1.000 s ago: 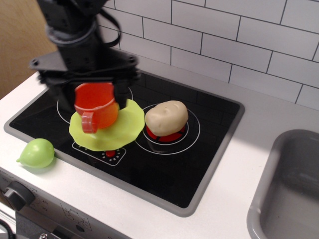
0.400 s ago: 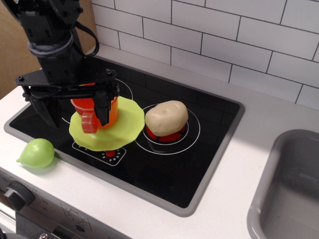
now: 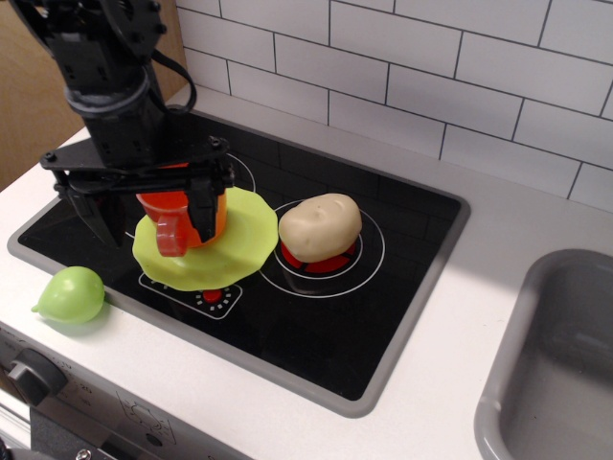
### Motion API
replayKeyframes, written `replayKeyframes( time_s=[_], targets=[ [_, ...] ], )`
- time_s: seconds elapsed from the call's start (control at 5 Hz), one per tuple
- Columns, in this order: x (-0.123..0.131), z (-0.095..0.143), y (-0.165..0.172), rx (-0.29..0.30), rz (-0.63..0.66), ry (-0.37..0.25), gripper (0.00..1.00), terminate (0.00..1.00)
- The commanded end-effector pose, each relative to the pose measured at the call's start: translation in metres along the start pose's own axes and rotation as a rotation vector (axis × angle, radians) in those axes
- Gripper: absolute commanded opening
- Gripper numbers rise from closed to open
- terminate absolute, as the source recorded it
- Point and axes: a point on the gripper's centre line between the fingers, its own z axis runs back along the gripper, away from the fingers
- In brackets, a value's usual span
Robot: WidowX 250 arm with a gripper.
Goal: Take cup off plate
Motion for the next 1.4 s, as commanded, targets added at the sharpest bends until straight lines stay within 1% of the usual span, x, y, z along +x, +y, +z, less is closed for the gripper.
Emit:
replayKeyframes(
  time_s=[0.0,0.2,0.4,0.6,0.8,1.0,1.2],
  targets=[
    [0.008,-0.001,-0.006,0.026,-0.020,-0.024,0.00,0.00],
    [0.008,-0.003,-0.006,0.029,-0.025,-0.023,0.00,0.00],
    [0.007,0.005,-0.005,0.012,-0.030,-0.038,0.00,0.00],
    [0.014,0.021,-0.006,-0.036,0.005,-0.057,0.00,0.00],
    [0.027,0.024,-0.014,-0.045,0.055,-0.053,0.00,0.00],
    [0.043,0.017,-0.026,-0.034,0.091,-0.075,0.00,0.00],
    [0.052,0.014,-0.032,-0.055,0.104,-0.082,0.00,0.00]
  ],
)
